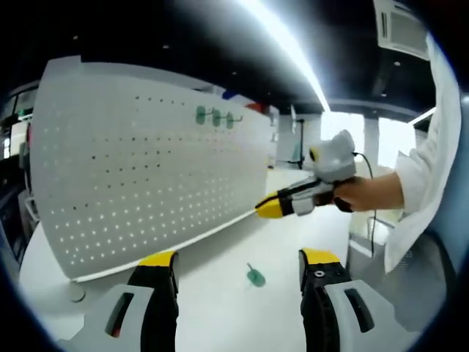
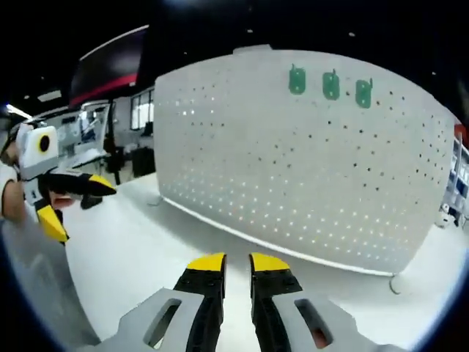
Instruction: Insert the hook assembly into the mounting plate slot until the hook locks in place.
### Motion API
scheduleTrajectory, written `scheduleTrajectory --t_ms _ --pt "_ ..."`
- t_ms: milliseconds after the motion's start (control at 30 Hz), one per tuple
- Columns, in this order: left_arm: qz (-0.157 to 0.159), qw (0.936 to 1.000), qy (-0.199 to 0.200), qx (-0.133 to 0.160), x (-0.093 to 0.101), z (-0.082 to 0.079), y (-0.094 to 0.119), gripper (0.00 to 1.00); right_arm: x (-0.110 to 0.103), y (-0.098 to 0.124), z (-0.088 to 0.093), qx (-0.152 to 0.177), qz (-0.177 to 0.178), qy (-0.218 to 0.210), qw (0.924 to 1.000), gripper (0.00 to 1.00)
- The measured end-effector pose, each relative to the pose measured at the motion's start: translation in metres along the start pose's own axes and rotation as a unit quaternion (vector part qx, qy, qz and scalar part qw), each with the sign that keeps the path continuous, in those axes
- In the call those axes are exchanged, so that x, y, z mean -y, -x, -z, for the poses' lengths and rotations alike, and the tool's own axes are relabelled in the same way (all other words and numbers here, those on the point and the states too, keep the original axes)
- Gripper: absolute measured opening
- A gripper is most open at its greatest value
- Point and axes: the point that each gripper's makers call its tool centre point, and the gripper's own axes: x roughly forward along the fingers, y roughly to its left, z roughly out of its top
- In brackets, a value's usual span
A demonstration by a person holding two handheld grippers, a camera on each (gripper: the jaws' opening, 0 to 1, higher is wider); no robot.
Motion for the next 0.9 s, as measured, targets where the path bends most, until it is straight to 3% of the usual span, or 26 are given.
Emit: scheduleTrajectory --t_ms 167,433,700,900 --pt "0.004 1.0 0.0 0.001 0.002 0.0 -0.001 0.68 -0.02 -0.005 0.026 -0.044 -0.023 -0.005 0.9987 0.1" --pt "0.005 1.0 0.002 0.001 0.003 0.0 -0.001 0.68 -0.045 -0.014 0.051 -0.09 -0.043 0.004 0.995 0.11" --pt "0.003 1.0 0.005 0.002 0.002 -0.001 0.0 0.68 -0.05 -0.024 0.071 -0.12 -0.051 0.008 0.9914 0.11" --pt "0.003 1.0 0.006 0.001 0.002 0.001 -0.001 0.68 -0.047 -0.03 0.076 -0.129 -0.051 0.017 0.9901 0.11"
